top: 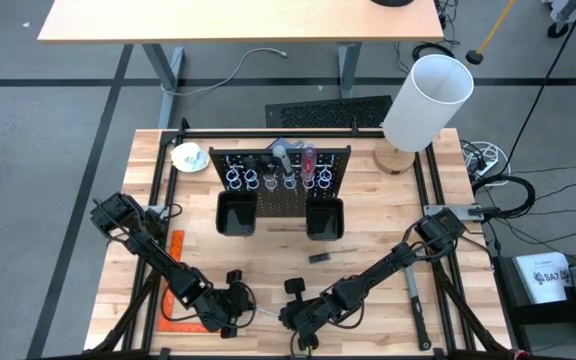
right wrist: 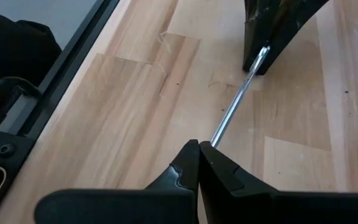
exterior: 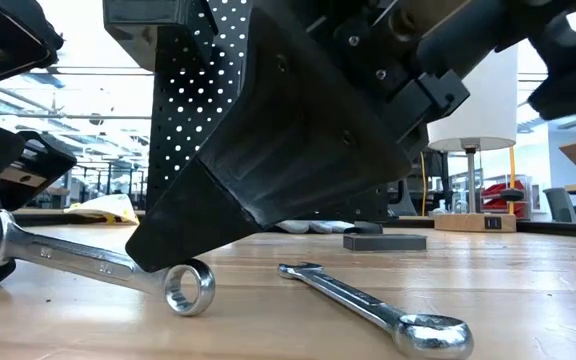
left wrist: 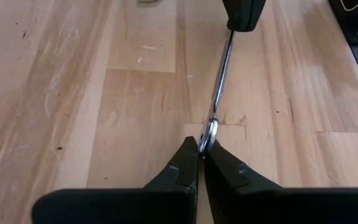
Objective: Hang tools onto peg board
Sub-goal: Hang the silver wrench on the black peg board
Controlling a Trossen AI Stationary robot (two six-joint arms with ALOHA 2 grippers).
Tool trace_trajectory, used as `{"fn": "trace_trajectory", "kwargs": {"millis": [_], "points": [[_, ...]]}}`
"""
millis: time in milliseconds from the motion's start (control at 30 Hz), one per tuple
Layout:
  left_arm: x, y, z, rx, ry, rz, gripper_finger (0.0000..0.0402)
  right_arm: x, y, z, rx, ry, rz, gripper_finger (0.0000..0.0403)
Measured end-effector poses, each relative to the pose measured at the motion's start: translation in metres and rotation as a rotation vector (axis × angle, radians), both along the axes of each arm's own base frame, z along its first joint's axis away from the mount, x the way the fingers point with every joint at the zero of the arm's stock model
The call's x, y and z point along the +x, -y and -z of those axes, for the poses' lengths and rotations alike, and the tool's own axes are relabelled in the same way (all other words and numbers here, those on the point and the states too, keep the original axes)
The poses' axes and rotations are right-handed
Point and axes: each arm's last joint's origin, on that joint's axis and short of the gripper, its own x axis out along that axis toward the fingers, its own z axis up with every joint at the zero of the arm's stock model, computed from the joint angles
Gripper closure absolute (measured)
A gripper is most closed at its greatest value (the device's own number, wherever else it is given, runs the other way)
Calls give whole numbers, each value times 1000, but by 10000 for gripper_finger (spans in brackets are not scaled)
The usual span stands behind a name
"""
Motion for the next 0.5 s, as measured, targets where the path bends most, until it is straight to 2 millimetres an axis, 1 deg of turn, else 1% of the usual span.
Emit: {"fn": "trace_trajectory", "kwargs": {"millis": [400, 500], "points": [[0, 0, 0, 25, 14, 8, 386, 1, -1, -1, -2, 16, -13, 402], [0, 0, 0, 26, 16, 6, 386, 1, -1, -2, -8, 43, 35, 391]]}}
